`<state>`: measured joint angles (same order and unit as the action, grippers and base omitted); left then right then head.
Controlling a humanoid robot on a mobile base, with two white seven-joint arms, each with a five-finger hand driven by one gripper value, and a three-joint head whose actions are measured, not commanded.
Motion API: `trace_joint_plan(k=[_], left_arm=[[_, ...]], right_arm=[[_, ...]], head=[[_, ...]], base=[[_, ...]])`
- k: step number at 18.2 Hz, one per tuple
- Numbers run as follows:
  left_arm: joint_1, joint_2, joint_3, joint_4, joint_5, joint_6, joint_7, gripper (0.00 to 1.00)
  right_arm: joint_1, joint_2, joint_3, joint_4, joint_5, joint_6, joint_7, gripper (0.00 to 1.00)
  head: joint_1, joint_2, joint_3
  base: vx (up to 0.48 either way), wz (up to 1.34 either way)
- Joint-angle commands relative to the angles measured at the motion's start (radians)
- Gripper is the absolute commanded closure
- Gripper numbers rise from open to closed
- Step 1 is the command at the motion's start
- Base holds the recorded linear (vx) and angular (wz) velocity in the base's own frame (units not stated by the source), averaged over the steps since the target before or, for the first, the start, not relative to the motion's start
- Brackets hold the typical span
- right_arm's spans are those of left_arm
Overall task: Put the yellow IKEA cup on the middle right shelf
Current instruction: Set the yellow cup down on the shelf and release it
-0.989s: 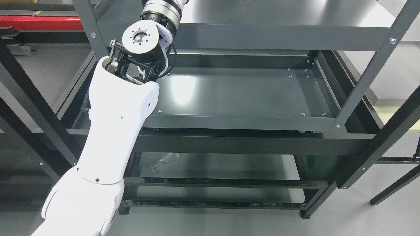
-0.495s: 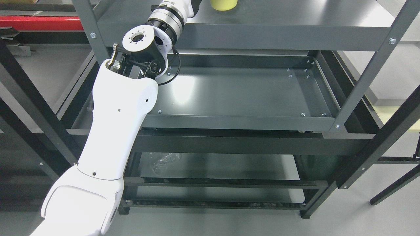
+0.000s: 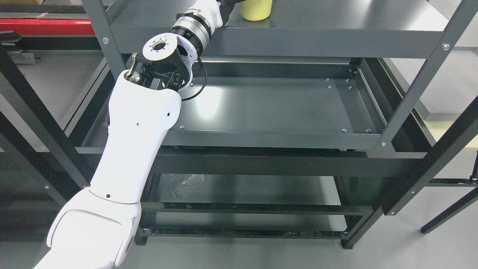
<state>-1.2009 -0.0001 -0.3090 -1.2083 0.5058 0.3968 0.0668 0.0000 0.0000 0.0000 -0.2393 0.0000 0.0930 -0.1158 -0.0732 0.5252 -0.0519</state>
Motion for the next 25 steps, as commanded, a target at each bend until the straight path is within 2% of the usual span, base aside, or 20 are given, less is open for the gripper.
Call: trace_joint_plan(k=[1, 4, 9, 19, 25], left_arm=[[-0.005, 0.018, -0.005, 0.015, -0.01, 0.008, 0.001, 0.15], [-0.005, 0.018, -0.002, -0.054, -0.015, 0.008, 0.002, 0.07], [-0.017, 0.018, 0.024, -0.126, -0.021, 0.007, 0.002, 0.04], [-0.063, 0.018, 0.068, -0.254, -0.067, -0.013, -0.002, 0.03], [-0.065, 0.018, 0.074, -0.3, -0.079, 0.003, -0.122, 0.03]], right_arm=[[0.014, -0.017, 0.017, 0.0, -0.025, 0.001, -0.001, 0.01], [0.014, -0.017, 0.017, 0.0, -0.025, 0.001, -0.001, 0.01], [0.014, -0.017, 0.017, 0.0, -0.025, 0.001, -0.001, 0.01], [0.014, -0.017, 0.017, 0.0, -0.025, 0.001, -0.001, 0.01], [0.014, -0.017, 0.017, 0.0, -0.025, 0.001, -0.001, 0.01]], head=[[0.0, 0.0, 0.0], [0.0, 0.0, 0.0], [0.0, 0.0, 0.0], [0.0, 0.0, 0.0], [0.0, 0.0, 0.0]], base=[[0.0, 0.0], [0.0, 0.0], [0.0, 0.0], [0.0, 0.0], [0.0, 0.0]])
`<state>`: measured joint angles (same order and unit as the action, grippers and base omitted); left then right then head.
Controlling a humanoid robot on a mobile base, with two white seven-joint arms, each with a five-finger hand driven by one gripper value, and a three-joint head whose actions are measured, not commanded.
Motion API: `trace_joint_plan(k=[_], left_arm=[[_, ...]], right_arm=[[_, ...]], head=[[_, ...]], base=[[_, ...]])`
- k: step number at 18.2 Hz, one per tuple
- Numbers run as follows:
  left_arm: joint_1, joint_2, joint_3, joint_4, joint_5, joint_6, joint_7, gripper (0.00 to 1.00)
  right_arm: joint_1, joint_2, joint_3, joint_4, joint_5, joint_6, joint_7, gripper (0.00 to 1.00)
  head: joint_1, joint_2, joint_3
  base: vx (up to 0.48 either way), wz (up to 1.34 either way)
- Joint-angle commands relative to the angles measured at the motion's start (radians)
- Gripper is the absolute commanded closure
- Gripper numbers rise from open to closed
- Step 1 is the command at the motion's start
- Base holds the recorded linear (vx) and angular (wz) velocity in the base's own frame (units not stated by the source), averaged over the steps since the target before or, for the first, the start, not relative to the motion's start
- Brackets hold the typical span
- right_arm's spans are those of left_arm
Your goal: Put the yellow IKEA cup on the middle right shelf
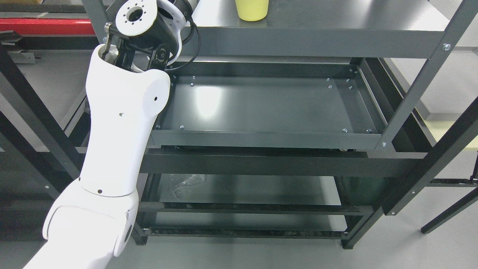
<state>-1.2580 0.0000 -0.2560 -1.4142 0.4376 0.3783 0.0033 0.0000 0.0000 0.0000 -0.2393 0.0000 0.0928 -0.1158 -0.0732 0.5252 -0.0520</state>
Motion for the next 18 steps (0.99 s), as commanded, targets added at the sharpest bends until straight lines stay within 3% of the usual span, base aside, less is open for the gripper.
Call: trace_joint_plan(k=[1, 6, 9, 13, 18], left_arm=[[-0.005, 0.017, 0.017, -0.101, 0.001, 0.051, -0.101, 0.03], [0.006, 0.017, 0.014, -0.115, 0.153, 0.238, -0.311, 0.03], [0.032, 0.017, -0.026, -0.155, 0.24, 0.298, -0.466, 0.03], [0.133, 0.017, -0.116, -0.229, 0.306, 0.314, -0.643, 0.03], [0.346, 0.017, -0.215, -0.266, 0.3, 0.304, -0.654, 0.03]], right_arm=[[0.014, -0.017, 0.017, 0.0, -0.025, 0.001, -0.001, 0.01], [0.014, -0.017, 0.017, 0.0, -0.025, 0.001, -0.001, 0.01], [0.014, -0.017, 0.017, 0.0, -0.025, 0.001, -0.001, 0.01], [0.014, -0.017, 0.017, 0.0, -0.025, 0.001, -0.001, 0.01], [0.014, -0.017, 0.017, 0.0, -0.025, 0.001, -0.001, 0.01]], head=[[0.0, 0.0, 0.0], [0.0, 0.0, 0.0], [0.0, 0.0, 0.0], [0.0, 0.0, 0.0], [0.0, 0.0, 0.0]], base=[[0.0, 0.0], [0.0, 0.0], [0.0, 0.0], [0.0, 0.0], [0.0, 0.0]])
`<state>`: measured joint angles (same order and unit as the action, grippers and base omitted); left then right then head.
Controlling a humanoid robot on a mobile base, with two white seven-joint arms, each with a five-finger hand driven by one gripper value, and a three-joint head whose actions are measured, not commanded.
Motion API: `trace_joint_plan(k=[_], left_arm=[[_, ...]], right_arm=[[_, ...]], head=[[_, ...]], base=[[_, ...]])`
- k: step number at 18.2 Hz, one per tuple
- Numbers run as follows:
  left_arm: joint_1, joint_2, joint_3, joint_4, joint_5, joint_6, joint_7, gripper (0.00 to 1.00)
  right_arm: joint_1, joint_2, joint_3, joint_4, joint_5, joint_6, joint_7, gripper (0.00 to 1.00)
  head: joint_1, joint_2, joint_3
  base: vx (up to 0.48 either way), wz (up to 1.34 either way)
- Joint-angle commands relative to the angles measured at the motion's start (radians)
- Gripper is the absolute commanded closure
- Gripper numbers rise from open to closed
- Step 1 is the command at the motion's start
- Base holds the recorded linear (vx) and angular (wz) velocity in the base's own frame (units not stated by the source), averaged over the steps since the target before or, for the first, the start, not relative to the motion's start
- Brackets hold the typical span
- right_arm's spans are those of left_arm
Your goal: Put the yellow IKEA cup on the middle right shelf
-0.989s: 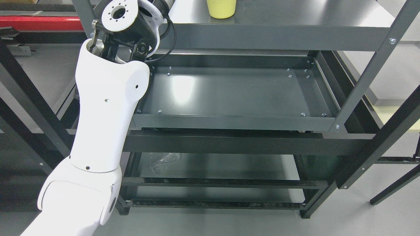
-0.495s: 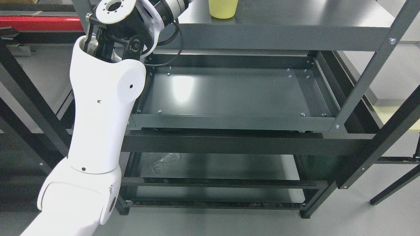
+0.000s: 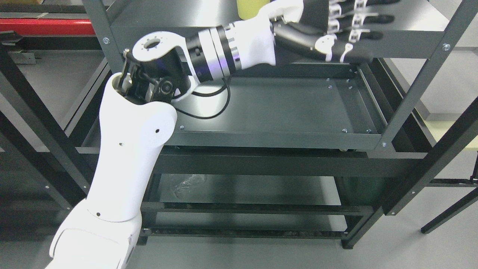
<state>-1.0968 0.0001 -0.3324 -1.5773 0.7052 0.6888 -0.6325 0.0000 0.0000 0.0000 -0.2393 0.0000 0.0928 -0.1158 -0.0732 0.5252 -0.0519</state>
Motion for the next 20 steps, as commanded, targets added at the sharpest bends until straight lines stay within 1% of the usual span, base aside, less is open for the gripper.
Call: trace_joint_plan(k=[1, 3, 5, 7, 8, 9, 11, 13, 15, 17, 20], left_arm=[[0.234, 0.017, -0.143, -0.102, 0.027, -0.011, -0.016, 0.03], [0.355, 0.017, -0.145, -0.092, -0.079, -0.076, -0.015, 0.03], [0.457, 0.017, -0.145, -0.05, -0.217, -0.217, -0.01, 0.03], [0.518, 0.017, -0.125, 0.034, -0.381, -0.392, 0.008, 0.03], [0.54, 0.017, -0.099, 0.069, -0.447, -0.47, 0.063, 0.03], [0.551, 0.017, -0.07, 0.091, -0.496, -0.526, 0.141, 0.03], [0.561, 0.017, -0.027, 0.118, -0.602, -0.61, 0.401, 0.03], [0.578, 0.017, -0.014, 0.117, -0.63, -0.646, 0.602, 0.03], [0.603, 0.017, 0.007, 0.112, -0.63, -0.65, 0.623, 0.03], [0.606, 0.017, 0.061, 0.109, -0.63, -0.655, 0.628, 0.03], [0.626, 0.017, 0.084, 0.105, -0.63, -0.68, 0.631, 0.03]], right_arm=[[0.014, -0.017, 0.017, 0.0, -0.025, 0.001, -0.001, 0.01], [0.014, -0.017, 0.017, 0.0, -0.025, 0.001, -0.001, 0.01], [0.014, -0.017, 0.017, 0.0, -0.025, 0.001, -0.001, 0.01], [0.014, -0.017, 0.017, 0.0, -0.025, 0.001, -0.001, 0.01], [0.014, -0.017, 0.017, 0.0, -0.025, 0.001, -0.001, 0.01], [0.014, -0.017, 0.017, 0.0, -0.025, 0.001, -0.001, 0.01], [0.014, -0.017, 0.017, 0.0, -0.025, 0.001, -0.001, 0.01], [0.014, -0.017, 0.017, 0.0, -0.025, 0.001, -0.001, 0.01], [0.014, -0.017, 0.017, 0.0, -0.025, 0.001, -0.001, 0.01], [0.014, -0.017, 0.017, 0.0, -0.025, 0.001, -0.001, 0.01], [0.014, -0.017, 0.017, 0.0, -0.025, 0.001, -0.001, 0.01]], head=[[0.0, 0.0, 0.0], [0.0, 0.0, 0.0], [0.0, 0.0, 0.0], [0.0, 0.0, 0.0], [0.0, 0.0, 0.0], [0.0, 0.0, 0.0], [0.0, 0.0, 0.0], [0.0, 0.0, 0.0], [0.0, 0.0, 0.0], [0.0, 0.0, 0.0], [0.0, 0.0, 0.0]], base=[[0.0, 0.0], [0.0, 0.0], [0.0, 0.0], [0.0, 0.0], [0.0, 0.0], [0.0, 0.0], [0.0, 0.0], [0.0, 0.0], [0.0, 0.0], [0.0, 0.0], [0.0, 0.0]])
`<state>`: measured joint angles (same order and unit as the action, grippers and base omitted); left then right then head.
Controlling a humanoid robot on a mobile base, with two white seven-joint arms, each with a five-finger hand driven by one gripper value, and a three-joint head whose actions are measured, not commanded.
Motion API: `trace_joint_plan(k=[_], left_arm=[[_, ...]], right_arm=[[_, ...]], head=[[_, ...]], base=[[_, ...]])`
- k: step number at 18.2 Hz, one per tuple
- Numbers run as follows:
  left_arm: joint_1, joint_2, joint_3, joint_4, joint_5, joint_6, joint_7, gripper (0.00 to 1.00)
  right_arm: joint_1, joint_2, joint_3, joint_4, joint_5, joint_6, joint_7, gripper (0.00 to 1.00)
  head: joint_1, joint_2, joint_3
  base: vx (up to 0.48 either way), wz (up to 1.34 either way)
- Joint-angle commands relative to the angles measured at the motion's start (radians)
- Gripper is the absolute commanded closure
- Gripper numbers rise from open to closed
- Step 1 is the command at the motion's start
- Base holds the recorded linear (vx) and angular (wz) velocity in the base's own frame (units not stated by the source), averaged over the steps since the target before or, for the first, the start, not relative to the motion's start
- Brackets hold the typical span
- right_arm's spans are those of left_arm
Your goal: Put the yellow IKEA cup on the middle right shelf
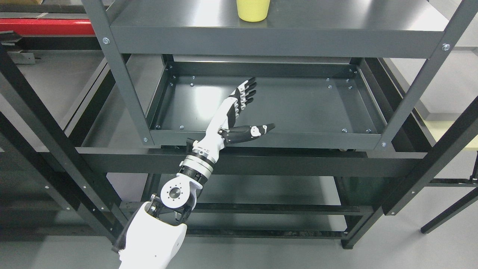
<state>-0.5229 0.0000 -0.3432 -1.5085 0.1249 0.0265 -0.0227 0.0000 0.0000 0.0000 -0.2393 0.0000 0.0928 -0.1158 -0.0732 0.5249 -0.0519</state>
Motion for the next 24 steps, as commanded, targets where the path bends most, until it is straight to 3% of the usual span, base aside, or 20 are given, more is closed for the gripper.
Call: trace_joint_plan(k=[1, 9, 24], left_arm=[[0.061, 0.017, 0.111, 0.024, -0.05, -0.016, 0.02, 0.03], [0.19, 0.017, 0.144, -0.094, -0.05, -0.005, 0.02, 0.03], [0.205, 0.017, 0.181, -0.113, -0.051, -0.003, 0.02, 0.03]], right_arm=[[0.014, -0.017, 0.017, 0.0, -0.025, 0.001, -0.001, 0.01], [0.014, -0.017, 0.017, 0.0, -0.025, 0.001, -0.001, 0.01], [0.014, -0.017, 0.017, 0.0, -0.025, 0.001, -0.001, 0.01]], head=[[0.0, 0.0, 0.0], [0.0, 0.0, 0.0], [0.0001, 0.0, 0.0]], base=[[0.0, 0.0], [0.0, 0.0], [0.0, 0.0]])
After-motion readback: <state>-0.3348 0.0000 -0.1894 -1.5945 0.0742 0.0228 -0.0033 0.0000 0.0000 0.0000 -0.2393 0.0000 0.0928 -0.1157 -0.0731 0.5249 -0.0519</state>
